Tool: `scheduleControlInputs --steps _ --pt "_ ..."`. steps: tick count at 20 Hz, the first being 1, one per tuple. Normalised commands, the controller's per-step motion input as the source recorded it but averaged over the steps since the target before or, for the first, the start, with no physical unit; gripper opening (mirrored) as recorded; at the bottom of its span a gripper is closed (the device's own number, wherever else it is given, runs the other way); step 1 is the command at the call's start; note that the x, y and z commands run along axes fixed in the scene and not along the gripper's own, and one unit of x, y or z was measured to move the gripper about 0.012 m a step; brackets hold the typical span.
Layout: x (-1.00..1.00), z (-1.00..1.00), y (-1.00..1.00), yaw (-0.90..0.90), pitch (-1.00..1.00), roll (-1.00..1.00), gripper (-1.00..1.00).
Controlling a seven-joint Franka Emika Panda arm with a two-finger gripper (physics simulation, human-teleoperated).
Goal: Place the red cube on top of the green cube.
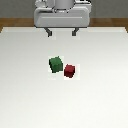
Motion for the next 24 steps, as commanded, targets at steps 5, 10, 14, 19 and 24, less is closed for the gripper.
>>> scheduleControlInputs --steps 5,10,14,19,24 --pt "0.0 0.0 0.0 0.0 0.0 0.0 1.0" --pt "0.0 0.0 0.0 -0.03 0.0 0.0 1.0" --pt "0.0 0.0 0.0 -0.38 0.0 0.0 1.0" --pt "0.0 0.0 0.0 -0.69 0.0 0.0 1.0" --pt "0.0 0.0 0.0 -0.72 0.0 0.0 1.0"
